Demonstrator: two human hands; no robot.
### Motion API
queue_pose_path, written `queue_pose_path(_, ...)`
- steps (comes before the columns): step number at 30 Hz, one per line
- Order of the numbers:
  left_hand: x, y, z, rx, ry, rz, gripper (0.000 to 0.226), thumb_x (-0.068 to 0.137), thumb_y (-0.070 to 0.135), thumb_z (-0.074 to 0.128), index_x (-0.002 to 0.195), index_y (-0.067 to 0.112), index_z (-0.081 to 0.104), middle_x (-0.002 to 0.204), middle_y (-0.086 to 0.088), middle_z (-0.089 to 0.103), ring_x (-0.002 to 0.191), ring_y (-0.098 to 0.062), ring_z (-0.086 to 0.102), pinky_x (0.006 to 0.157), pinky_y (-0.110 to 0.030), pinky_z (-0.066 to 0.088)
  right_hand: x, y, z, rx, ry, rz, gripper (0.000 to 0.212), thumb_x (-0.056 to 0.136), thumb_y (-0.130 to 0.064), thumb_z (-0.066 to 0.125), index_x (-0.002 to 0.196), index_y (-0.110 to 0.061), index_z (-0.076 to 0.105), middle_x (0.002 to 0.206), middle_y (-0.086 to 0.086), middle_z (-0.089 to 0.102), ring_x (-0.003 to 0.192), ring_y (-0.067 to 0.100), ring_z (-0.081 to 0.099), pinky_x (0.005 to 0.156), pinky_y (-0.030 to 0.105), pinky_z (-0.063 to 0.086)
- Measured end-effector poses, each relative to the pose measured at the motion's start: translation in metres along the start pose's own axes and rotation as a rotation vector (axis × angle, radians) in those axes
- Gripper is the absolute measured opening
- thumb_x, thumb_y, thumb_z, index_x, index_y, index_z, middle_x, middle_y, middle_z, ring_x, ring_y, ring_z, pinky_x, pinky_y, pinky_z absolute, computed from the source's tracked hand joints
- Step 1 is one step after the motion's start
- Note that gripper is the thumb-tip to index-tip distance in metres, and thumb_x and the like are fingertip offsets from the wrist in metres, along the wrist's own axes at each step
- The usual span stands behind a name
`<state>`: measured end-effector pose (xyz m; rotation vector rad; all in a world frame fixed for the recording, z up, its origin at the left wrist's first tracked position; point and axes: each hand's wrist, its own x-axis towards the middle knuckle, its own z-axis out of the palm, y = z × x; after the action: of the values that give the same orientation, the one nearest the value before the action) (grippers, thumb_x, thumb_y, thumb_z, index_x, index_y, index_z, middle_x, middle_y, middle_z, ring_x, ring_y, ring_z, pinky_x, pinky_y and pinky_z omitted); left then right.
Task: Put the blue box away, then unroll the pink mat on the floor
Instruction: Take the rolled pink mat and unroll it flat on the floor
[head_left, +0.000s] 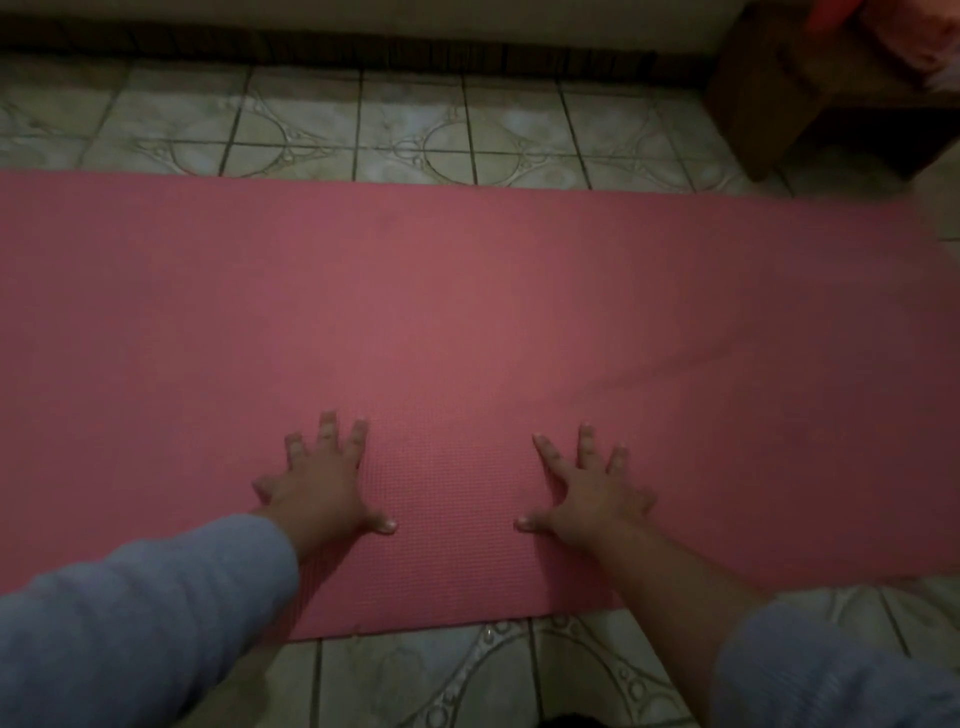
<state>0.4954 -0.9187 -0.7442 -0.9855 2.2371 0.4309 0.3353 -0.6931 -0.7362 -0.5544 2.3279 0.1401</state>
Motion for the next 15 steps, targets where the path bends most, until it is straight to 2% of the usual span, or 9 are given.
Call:
queue_pose_path(4, 0.002, 0.008, -0.003, 0.089, -0.038, -0.024, 0.135, 0.055, 0.07, 0.072, 0.146, 0.031, -0.019, 0.156, -0.005, -0.029, 0.144, -0.045, -0.007, 0.103, -0.068, 0.03, 0.001, 0.0, -0.002, -0.014, -0.02, -0.002, 0.107, 0.062, -0.075, 0.063, 0.137, -0.064, -0.012, 0.155, -0.008, -0.032, 0.145, 0.037, -0.019, 0.104, 0.073, 0.013)
queue_pose_path(11, -0.001, 0.017, -0.007, 0.133, -0.097, -0.041, 0.135, 0.06, 0.068, 0.07, 0.145, 0.023, -0.024, 0.154, -0.012, -0.03, 0.142, -0.049, -0.008, 0.106, -0.065, 0.03, 0.002, 0.004, -0.005, 0.002, -0.064, -0.033, 0.107, 0.064, -0.075, 0.061, 0.137, -0.062, -0.016, 0.153, -0.006, -0.037, 0.143, 0.04, -0.024, 0.104, 0.075, 0.008)
queue_pose_path(15, 0.0, 0.001, -0.007, 0.012, -0.078, 0.024, 0.137, 0.056, 0.071, 0.07, 0.147, 0.024, -0.022, 0.155, -0.012, -0.028, 0.142, -0.048, -0.012, 0.116, -0.059, 0.017, 0.006, 0.005, -0.004, 0.003, -0.091, -0.032, 0.109, 0.062, -0.077, 0.061, 0.136, -0.063, -0.018, 0.152, -0.007, -0.038, 0.142, 0.04, -0.024, 0.103, 0.075, 0.008)
